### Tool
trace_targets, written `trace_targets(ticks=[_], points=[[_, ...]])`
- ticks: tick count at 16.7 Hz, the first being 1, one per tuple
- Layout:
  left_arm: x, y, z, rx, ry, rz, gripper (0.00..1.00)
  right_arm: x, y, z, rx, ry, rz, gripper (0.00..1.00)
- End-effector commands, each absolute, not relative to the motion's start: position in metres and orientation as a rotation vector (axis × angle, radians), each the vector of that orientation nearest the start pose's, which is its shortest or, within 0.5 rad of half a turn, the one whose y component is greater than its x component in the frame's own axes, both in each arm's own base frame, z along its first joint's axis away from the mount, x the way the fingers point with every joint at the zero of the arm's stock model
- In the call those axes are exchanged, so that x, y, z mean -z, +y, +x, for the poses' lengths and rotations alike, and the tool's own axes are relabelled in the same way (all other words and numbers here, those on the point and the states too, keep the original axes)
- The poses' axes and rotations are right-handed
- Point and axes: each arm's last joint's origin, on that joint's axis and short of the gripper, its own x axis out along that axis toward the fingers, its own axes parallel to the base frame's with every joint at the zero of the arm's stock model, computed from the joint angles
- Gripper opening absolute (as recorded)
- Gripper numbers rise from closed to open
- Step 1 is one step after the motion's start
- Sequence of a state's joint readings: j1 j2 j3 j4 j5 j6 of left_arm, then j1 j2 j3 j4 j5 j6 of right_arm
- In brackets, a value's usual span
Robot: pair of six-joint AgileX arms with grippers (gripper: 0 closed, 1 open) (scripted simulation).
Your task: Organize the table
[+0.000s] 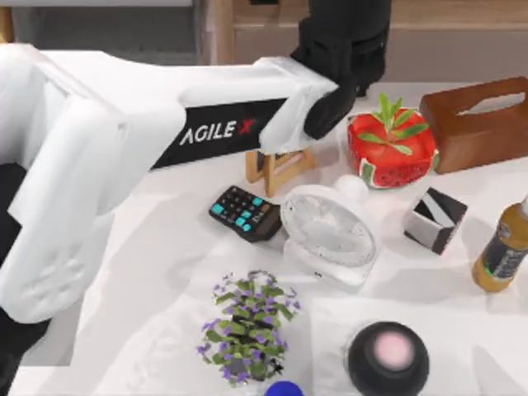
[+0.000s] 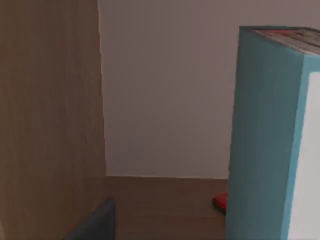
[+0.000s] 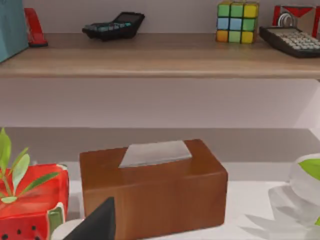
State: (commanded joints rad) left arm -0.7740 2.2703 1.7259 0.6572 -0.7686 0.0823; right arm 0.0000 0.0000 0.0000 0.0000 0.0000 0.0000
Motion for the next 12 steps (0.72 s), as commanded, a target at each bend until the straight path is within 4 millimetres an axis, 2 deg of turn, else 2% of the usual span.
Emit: trace_targets(ticks=[2,4,12], points=[[-0.214,-0.361,0.402,0.005,-0.029,-0.007,1.00,-0.160,-0.001,0.106,0.000,0.000,0.000,1.00],[-0.204,-0.366,0.406,0.017,-0.011,-0.013,1.00,-0.160,-0.001,0.106,0.000,0.000,0.000,1.00],[-0.204,-0.366,0.412,0.017,-0.011,-0.013,1.00,-0.160,-0.001,0.106,0.000,0.000,0.000,1.00]])
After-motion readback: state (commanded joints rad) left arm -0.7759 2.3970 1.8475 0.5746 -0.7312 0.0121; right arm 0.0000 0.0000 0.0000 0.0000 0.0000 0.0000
